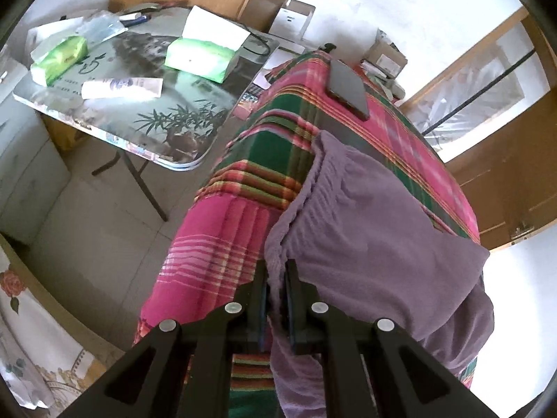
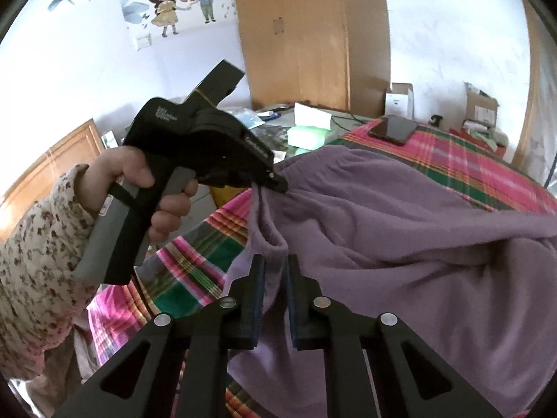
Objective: Fold clothes
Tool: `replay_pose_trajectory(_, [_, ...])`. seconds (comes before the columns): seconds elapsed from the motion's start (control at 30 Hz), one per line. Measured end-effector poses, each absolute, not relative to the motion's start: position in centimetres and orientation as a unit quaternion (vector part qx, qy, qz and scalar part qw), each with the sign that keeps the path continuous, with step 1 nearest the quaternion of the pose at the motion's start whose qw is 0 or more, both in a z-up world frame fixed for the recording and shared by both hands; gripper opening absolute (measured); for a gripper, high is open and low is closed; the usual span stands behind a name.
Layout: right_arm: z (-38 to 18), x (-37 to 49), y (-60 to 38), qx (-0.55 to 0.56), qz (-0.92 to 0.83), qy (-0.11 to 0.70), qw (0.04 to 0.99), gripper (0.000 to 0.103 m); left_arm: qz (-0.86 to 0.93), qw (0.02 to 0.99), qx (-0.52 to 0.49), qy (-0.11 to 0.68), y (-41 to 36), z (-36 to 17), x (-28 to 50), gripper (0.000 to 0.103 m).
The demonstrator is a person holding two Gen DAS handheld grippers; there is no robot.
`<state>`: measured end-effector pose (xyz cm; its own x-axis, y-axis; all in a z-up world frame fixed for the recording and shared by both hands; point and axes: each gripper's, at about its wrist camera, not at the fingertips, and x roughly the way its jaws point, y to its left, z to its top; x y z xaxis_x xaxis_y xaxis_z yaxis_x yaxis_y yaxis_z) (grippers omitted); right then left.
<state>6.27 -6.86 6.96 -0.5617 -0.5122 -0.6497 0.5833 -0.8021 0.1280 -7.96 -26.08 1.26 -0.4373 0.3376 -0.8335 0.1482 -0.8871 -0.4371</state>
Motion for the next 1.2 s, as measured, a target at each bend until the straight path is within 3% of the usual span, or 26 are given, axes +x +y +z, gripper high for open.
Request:
replay_pose_trajectory(0.17, [7.1, 5.9, -4.2, 0.361, -0.881, 0.01, 0.305, 0.012, 0.819, 0.048, -0.526, -0.224, -26.3, 1.7, -7.3, 0.018])
replay_pose_trajectory(0.47, [8.6, 6.2, 7.1, 0.337, -0.922, -0.058, 0.184, 0.017, 0.844, 0.052, -0.49, -0.21, -25.4, 5.4, -4.2, 0.018])
replay_pose_trajectory(0.6, [9.1, 6.8, 12.0, 0.322, -0.937, -0.069, 0.118, 0.017, 0.856, 0.073, -0.477, -0.186, -22.8, 7.5, -3.6, 0.018])
replay_pose_trajectory(0.77, [8.7, 6.8, 17.0, 0.319, -0.939, -0.112, 0.066, 0.025, 0.869, 0.101, -0.459, -0.156, -19.5, 10.1, -2.8, 0.024])
replay_pose_trajectory(1.2, [7.5, 3.9, 24.1, 0.335, -0.921, -0.188, 0.059, 0.026, 0.823, 0.237, -0.512, -0.061, -3.1, 9.0, -4.9, 0.025])
